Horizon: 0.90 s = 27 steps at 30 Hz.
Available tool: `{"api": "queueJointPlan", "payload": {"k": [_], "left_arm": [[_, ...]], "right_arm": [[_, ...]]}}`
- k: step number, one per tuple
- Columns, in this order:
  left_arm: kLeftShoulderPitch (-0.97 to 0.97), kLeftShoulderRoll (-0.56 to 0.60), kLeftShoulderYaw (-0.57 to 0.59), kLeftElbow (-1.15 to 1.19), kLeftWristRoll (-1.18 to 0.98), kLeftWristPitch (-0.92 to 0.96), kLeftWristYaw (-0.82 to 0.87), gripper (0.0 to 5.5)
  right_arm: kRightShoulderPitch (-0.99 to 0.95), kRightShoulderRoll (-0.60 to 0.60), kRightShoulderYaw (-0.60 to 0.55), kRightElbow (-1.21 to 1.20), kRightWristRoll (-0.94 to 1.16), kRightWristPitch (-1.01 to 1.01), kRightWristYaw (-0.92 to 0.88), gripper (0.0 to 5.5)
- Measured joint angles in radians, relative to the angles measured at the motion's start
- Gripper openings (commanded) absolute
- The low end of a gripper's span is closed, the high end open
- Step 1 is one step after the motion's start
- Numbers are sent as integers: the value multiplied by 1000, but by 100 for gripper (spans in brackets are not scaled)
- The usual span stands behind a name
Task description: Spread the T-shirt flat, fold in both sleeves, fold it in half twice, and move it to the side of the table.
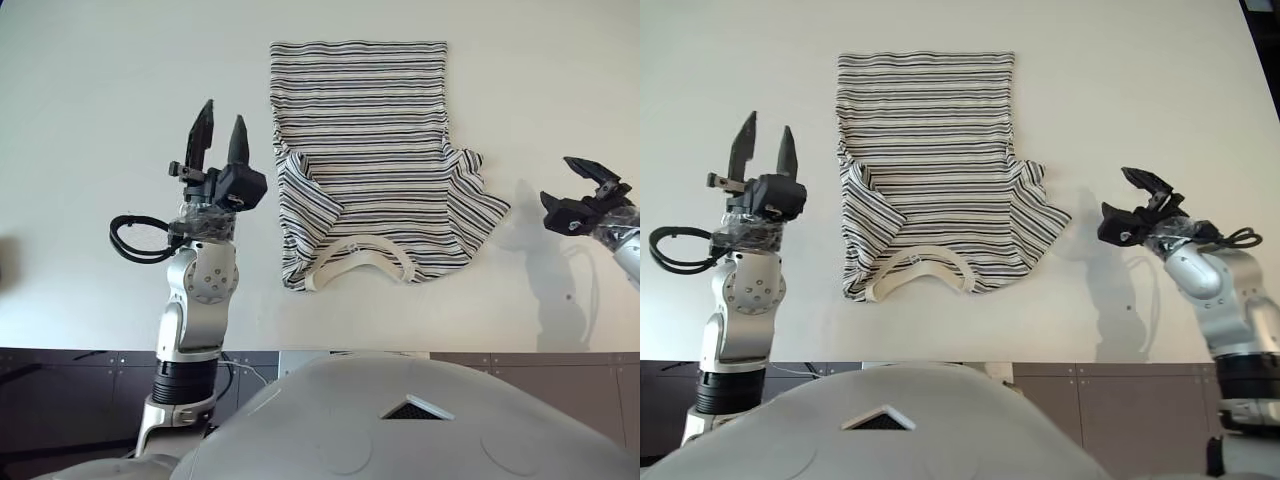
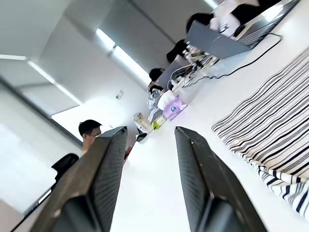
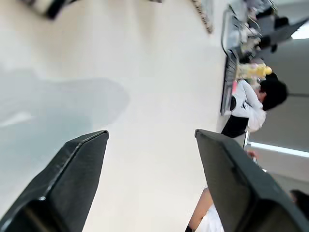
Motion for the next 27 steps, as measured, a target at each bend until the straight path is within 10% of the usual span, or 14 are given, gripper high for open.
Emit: {"api": "queueJointPlan", "payload": {"k": [14, 27], "left_arm": [[-64, -113, 25, 74, -17, 109, 87, 180], [-59, -113, 5, 98, -19, 110, 87, 188]], "right_arm": [[-41, 27, 116, -63, -3, -115, 32, 334], [8, 75, 133, -102, -32, -14, -11, 91]]}}
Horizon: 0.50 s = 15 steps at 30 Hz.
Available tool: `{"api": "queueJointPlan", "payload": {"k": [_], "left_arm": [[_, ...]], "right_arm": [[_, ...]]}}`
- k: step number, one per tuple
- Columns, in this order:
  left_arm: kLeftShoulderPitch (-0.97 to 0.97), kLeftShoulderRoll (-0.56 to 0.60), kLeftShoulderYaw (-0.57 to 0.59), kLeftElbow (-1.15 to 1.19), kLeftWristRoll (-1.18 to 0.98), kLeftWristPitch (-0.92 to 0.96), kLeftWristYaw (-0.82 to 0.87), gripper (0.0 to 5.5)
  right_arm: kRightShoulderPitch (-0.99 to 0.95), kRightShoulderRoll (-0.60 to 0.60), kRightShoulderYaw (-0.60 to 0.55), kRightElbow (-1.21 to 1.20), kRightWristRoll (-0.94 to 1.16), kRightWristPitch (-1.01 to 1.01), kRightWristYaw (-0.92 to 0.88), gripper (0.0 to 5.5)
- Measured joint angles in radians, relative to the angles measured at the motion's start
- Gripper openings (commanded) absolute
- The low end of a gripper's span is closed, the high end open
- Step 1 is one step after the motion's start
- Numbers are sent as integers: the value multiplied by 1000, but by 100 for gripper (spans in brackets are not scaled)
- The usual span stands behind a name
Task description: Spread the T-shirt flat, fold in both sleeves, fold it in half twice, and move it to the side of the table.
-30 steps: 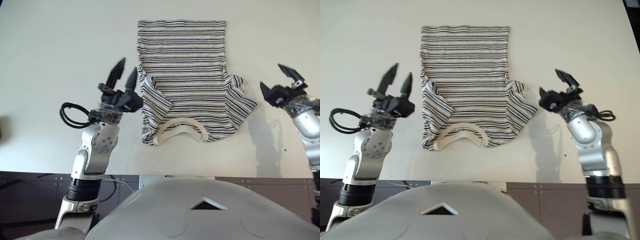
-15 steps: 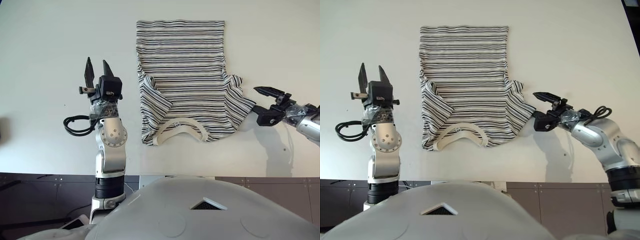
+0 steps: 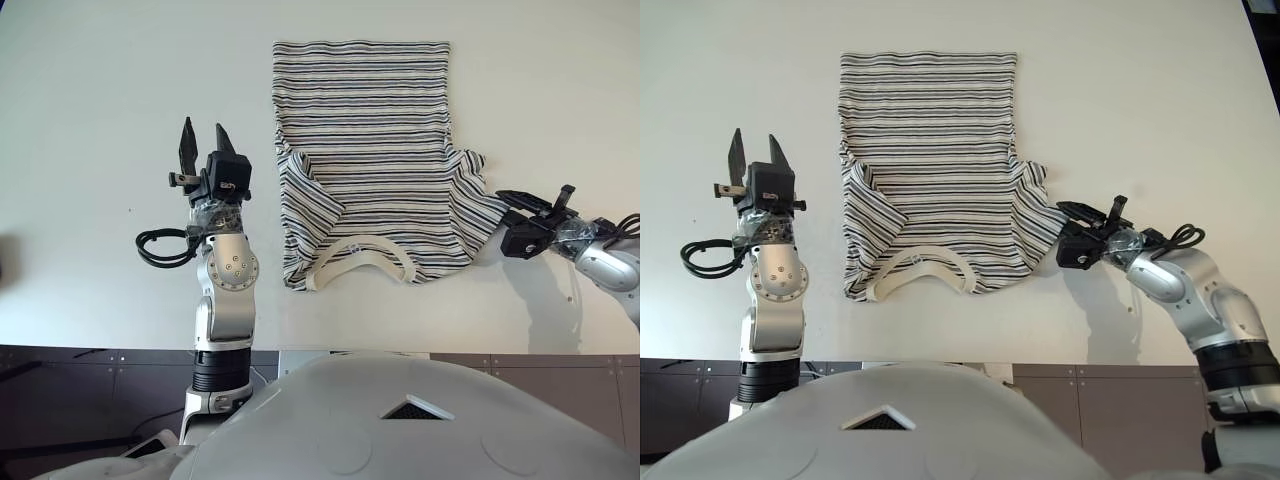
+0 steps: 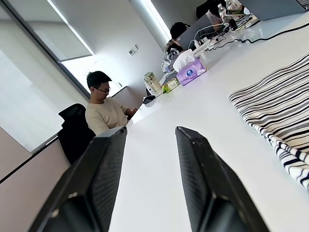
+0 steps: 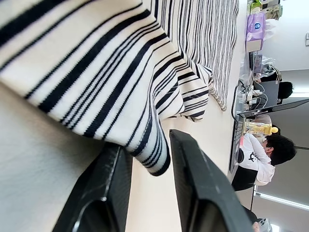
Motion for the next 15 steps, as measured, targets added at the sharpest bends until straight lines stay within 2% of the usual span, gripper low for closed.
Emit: {"api": "queueJointPlan", "payload": {"k": [4, 15], "left_arm": [[-1, -5, -1, 4, 0, 2, 8, 188], [8, -21, -3, 4, 2, 9, 27, 188]], "right_arm": [[16, 1, 1, -8, 1, 12, 2, 18], [40, 38, -76, -120, 33, -5, -62, 13]]}}
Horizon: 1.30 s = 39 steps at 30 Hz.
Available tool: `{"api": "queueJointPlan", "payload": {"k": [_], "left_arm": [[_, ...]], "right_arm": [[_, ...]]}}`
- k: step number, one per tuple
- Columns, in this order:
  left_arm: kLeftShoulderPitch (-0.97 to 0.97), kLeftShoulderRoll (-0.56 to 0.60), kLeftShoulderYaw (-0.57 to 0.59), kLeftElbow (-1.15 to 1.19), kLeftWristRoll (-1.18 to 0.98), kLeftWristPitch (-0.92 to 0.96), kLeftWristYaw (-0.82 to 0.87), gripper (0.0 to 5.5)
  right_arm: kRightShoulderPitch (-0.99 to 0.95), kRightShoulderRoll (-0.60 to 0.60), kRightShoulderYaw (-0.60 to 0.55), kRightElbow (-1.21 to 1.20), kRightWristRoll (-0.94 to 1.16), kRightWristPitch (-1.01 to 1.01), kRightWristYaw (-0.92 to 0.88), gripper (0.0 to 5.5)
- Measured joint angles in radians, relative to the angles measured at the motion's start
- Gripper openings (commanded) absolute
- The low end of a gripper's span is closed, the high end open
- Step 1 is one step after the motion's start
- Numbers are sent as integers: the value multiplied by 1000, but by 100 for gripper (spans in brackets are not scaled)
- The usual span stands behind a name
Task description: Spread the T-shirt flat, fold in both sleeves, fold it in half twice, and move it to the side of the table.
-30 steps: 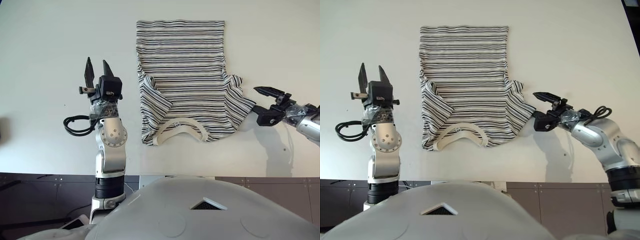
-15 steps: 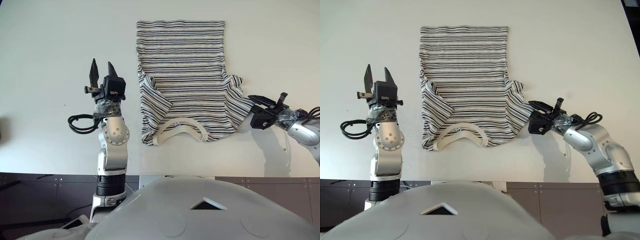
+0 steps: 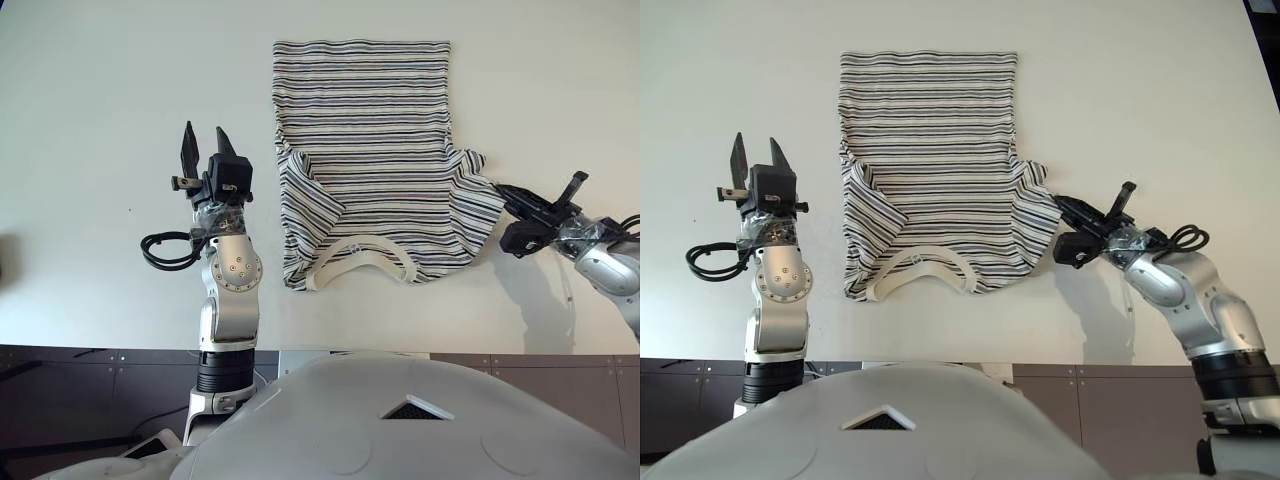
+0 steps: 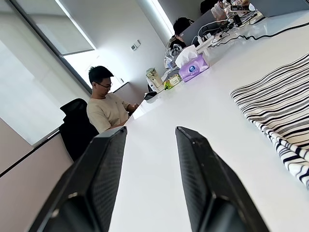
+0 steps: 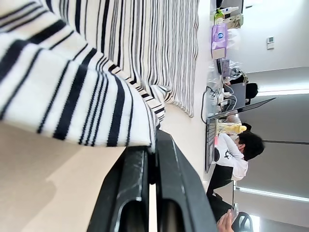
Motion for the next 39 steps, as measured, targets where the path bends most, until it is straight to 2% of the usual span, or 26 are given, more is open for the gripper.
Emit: {"api": "queueJointPlan", "payload": {"k": [8, 15, 21, 24, 28, 30, 33, 36, 39], "left_arm": [[12, 2, -5, 3, 0, -1, 0, 188], [14, 39, -19, 30, -5, -7, -8, 188], [-16, 78, -18, 60, -24, -10, -37, 188], [-11, 110, -17, 59, -40, -18, -62, 188], [93, 233, 23, 55, -73, -101, -141, 188], [181, 373, 65, 113, -119, -192, -229, 188], [255, 558, 41, 174, -130, -411, -348, 188], [281, 725, 9, 209, -188, -586, -484, 230], [227, 774, -55, 212, -226, -654, -586, 262]], "right_arm": [[-35, 63, 17, -105, 50, -28, 48, 13], [-71, 186, 143, -134, 25, 20, 121, 13], [-109, 268, 185, -136, 7, 120, 159, 124], [-94, 266, 136, -191, 106, 129, 178, 179], [-87, 197, 10, -167, 229, 125, 203, 239], [-53, 100, -32, -95, 231, 83, 229, 279], [42, -6, -16, -29, 167, -64, 266, 279], [65, -101, 5, 1, 165, -162, 330, 282], [50, -116, 48, -19, 179, -203, 375, 282]]}}
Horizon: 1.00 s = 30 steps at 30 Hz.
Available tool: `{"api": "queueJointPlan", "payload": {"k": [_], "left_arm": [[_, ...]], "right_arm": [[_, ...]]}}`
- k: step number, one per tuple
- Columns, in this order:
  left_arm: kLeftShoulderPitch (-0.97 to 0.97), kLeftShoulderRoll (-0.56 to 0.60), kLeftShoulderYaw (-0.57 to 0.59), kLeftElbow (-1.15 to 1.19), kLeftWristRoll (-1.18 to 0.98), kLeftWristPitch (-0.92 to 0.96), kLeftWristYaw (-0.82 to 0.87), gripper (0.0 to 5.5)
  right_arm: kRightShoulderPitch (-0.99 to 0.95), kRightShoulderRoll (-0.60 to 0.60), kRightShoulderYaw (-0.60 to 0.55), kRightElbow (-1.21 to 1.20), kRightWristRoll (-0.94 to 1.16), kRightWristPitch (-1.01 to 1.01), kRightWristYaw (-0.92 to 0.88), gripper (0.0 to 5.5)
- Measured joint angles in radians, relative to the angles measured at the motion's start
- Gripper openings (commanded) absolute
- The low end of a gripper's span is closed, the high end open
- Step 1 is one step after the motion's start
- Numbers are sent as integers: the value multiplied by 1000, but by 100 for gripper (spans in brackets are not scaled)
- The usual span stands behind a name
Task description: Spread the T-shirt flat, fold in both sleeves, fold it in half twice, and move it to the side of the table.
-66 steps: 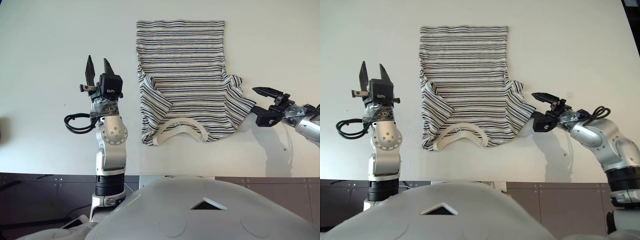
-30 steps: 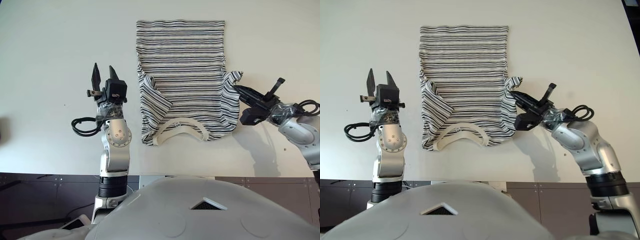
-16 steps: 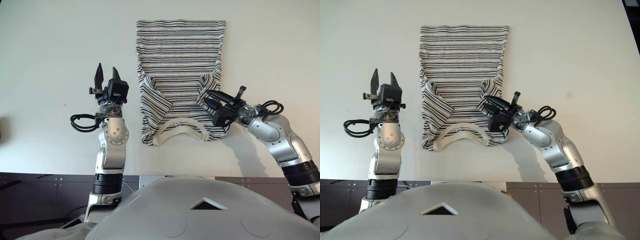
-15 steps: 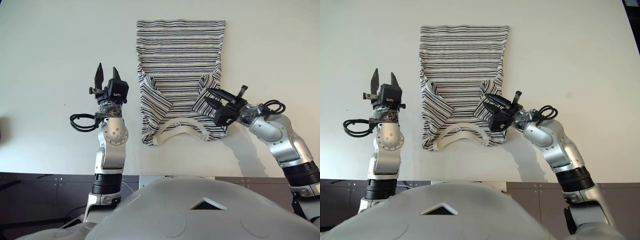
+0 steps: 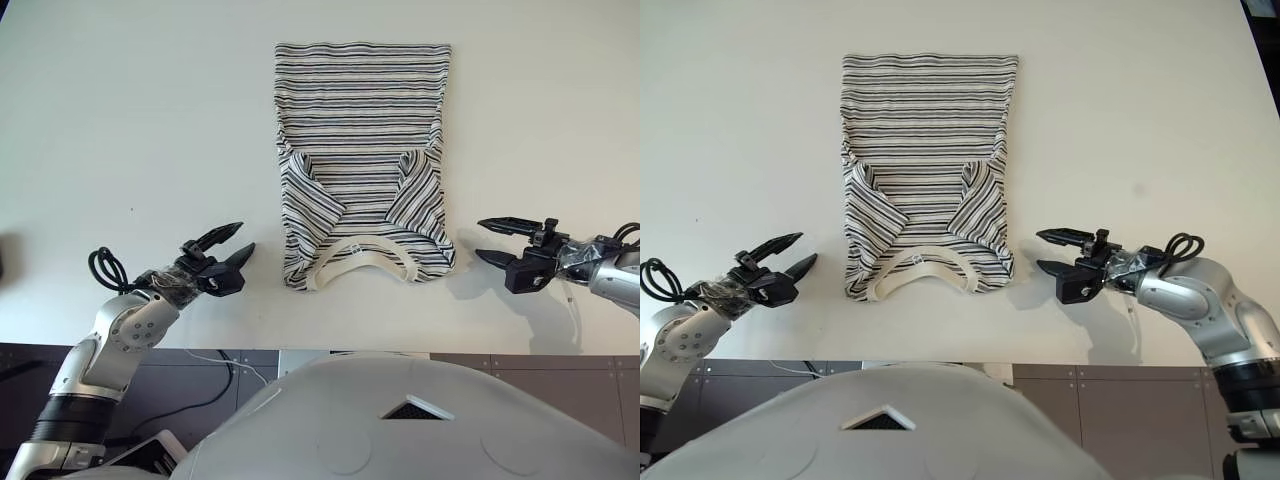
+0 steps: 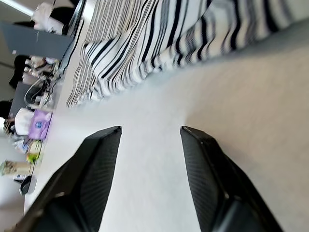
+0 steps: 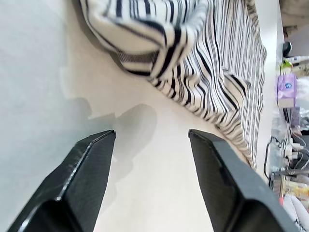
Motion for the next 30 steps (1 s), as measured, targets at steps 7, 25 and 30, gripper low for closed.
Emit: {"api": "queueJointPlan", "payload": {"k": [7, 25, 30], "left_arm": [[-185, 59, -149, 45, 37, -160, -105, 274], [-263, 97, -277, 134, 38, -351, -108, 149], [-273, 98, -291, 152, 38, -361, -112, 66]], "right_arm": [[-113, 45, 107, 14, -15, -66, 38, 282], [-151, 104, 154, 62, -78, -121, -25, 154], [-141, 104, 157, 68, -95, -122, -31, 45]]}}
